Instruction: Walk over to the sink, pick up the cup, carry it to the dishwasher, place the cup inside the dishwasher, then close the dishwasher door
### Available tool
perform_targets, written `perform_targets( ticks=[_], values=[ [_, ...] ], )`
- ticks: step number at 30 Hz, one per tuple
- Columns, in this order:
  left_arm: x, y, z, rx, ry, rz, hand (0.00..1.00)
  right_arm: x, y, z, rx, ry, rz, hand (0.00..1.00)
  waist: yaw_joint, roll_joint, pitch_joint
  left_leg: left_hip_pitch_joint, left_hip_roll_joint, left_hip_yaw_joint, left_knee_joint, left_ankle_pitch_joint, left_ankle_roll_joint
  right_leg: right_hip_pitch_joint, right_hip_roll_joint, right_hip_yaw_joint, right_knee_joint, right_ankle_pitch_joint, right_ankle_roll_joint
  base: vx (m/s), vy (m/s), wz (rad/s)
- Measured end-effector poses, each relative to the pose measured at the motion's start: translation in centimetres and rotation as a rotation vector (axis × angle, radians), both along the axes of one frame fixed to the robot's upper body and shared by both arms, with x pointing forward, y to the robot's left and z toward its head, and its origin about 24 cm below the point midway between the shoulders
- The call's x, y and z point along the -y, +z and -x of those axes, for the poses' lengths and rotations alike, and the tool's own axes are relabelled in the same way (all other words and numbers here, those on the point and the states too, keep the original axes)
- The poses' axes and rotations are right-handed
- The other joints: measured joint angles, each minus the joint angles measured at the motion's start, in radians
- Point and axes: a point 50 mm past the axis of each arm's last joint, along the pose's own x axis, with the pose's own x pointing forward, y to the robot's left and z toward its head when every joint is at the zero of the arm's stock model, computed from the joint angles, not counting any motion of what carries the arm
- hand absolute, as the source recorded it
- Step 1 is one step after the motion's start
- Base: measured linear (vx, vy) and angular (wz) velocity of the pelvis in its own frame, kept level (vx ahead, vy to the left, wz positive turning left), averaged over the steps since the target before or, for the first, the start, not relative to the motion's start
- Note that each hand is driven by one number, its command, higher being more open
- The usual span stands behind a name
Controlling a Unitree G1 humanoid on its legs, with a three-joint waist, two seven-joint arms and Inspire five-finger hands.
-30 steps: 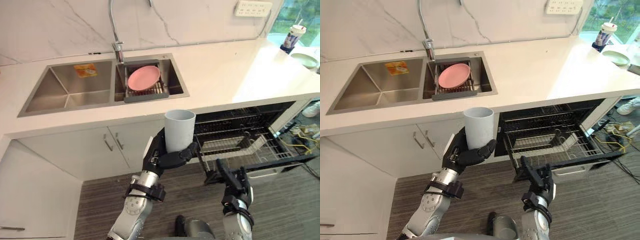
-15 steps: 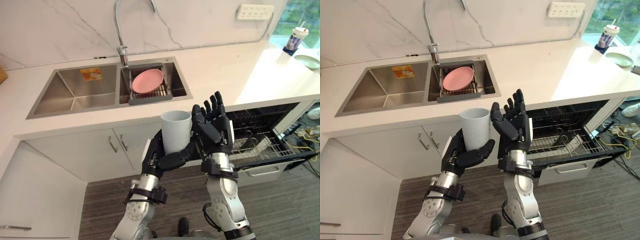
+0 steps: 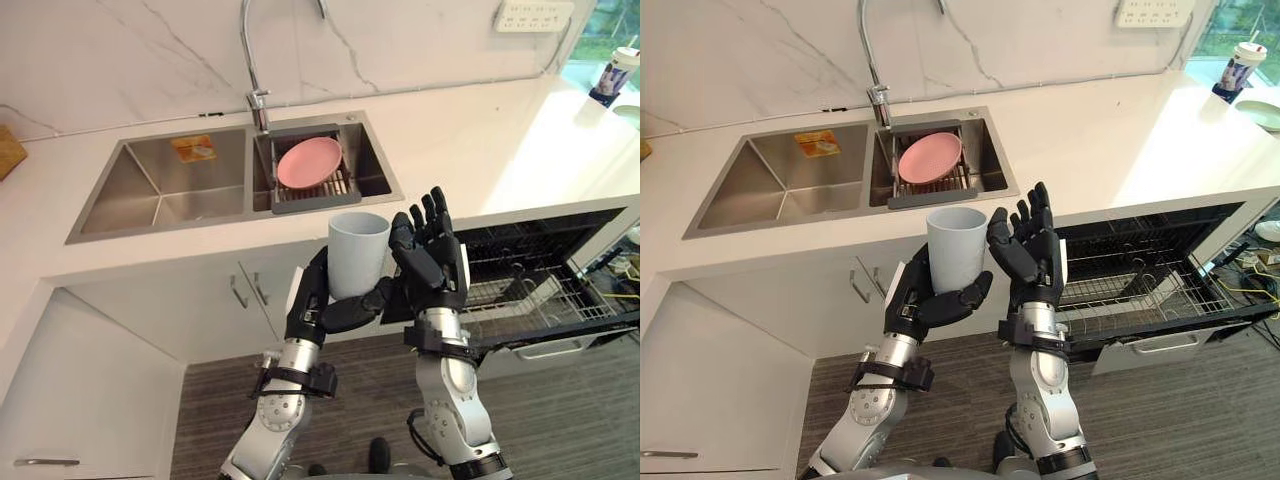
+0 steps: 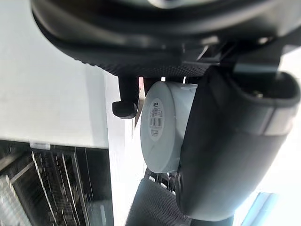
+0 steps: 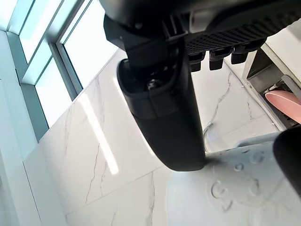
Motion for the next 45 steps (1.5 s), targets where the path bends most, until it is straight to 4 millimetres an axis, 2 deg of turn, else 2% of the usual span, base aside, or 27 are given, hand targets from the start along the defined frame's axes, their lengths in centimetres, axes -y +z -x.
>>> perform_targets(
  ticks=[8,14,20,22,25,26,28,29,32,34,37,41,45],
  values=[
    [0.0,-0.1,-0.1,-0.003,0.059,-0.053,0.0,-0.3,-0.1,0.0,-0.006,0.011,-0.008,1.0,0.001,-0.009,-0.006,0.015,0.0,0.001,0.0,0.0,0.0,0.016,0.0,0.001,0.0,0.002,0.0,0.0,0.004,0.0],
    [-0.6,-0.4,-0.8,-0.031,0.109,-0.092,0.0,-1.4,-0.1,0.1,-0.009,0.083,-0.102,1.0,0.007,-0.029,-0.018,0.023,0.002,0.012,0.002,0.0,0.0,0.022,0.002,0.012,-0.001,0.007,-0.001,-0.03,0.018,-0.05],
    [-0.8,-2.7,-1.3,-0.121,0.132,-0.191,0.0,-3.0,0.7,-0.3,0.047,0.195,-0.136,1.0,0.013,-0.035,-0.026,0.029,0.003,0.032,0.003,0.0,0.0,0.021,0.003,0.03,-0.002,0.015,-0.001,-0.03,0.021,-0.08],
    [-1.2,-2.9,-1.3,-0.122,0.141,-0.204,0.0,-2.7,0.5,-0.3,0.042,0.192,-0.123,1.0,0.015,-0.037,-0.031,0.029,0.003,0.034,0.001,0.001,-0.002,0.019,0.003,0.032,-0.006,0.015,-0.001,-0.01,0.009,-0.02],
    [-3.5,-4.4,-1.9,-0.181,0.21,-0.254,0.0,0.0,-2.9,0.8,-0.059,0.207,-0.097,1.0,0.012,-0.042,-0.045,0.035,0.005,0.048,-0.011,0.003,-0.004,0.013,0.006,0.047,-0.006,0.015,-0.001,-0.01,0.023,-0.14],
    [-4.5,-4.9,-2.0,-0.206,0.245,-0.27,0.0,1.6,-4.6,2.1,-0.104,0.188,-0.103,1.0,0.008,-0.042,-0.045,0.035,0.004,0.051,-0.015,0.003,-0.004,0.009,0.006,0.051,-0.006,0.015,-0.001,0.01,0.019,-0.11],
    [-6.2,-5.6,-2.1,-0.241,0.3,-0.306,0.0,3.3,-6.8,3.7,-0.202,0.157,-0.074,1.0,-0.018,-0.042,-0.044,0.035,0.004,0.054,-0.023,0.003,-0.005,0.004,0.006,0.054,-0.006,0.015,-0.001,0.0,0.023,-0.08],
    [-6.5,-5.7,-2.1,-0.244,0.305,-0.315,0.0,3.4,-7.1,3.9,-0.218,0.155,-0.067,1.0,-0.027,-0.043,-0.044,0.034,0.004,0.055,-0.025,0.004,-0.006,0.003,0.006,0.055,-0.006,0.015,-0.001,0.0,0.021,-0.06],
    [-5.7,-5.5,-2.2,-0.232,0.292,-0.319,0.0,2.5,-7.4,3.9,-0.262,0.166,0.042,1.0,-0.032,-0.043,-0.044,0.035,0.005,0.053,-0.026,0.005,-0.007,0.003,0.007,0.053,-0.007,0.016,-0.001,0.0,0.003,0.02],
    [-4.5,-5.4,-2.1,-0.218,0.257,-0.321,0.0,0.7,-7.1,3.1,-0.272,0.197,0.145,1.0,-0.028,-0.043,-0.044,0.035,0.004,0.049,-0.025,0.007,-0.007,0.006,0.006,0.048,-0.007,0.016,-0.002,-0.02,0.009,0.07],
    [-3.7,-5.2,-2.1,-0.202,0.239,-0.328,0.0,-0.9,-7.0,2.5,-0.286,0.208,0.174,1.0,-0.026,-0.044,-0.045,0.035,0.003,0.035,-0.025,0.012,-0.006,0.013,0.004,0.034,-0.008,0.016,-0.002,-0.03,0.011,0.14],
    [-3.7,-5.2,-2.1,-0.177,0.231,-0.37,0.0,-1.7,-7.7,2.2,-0.328,0.202,0.168,1.0,-0.017,-0.045,-0.045,0.034,0.001,0.025,-0.027,0.02,-0.006,0.015,0.001,0.023,-0.008,0.018,-0.004,-0.03,0.012,0.1],
    [-3.3,-5.0,-2.0,-0.145,0.202,-0.4,0.0,-1.4,-8.0,2.2,-0.32,0.22,0.127,1.0,-0.005,-0.045,-0.045,0.028,0.001,0.016,-0.031,0.023,-0.007,0.013,0.0,0.014,-0.008,0.019,-0.006,-0.04,0.014,0.06]
  ],
)
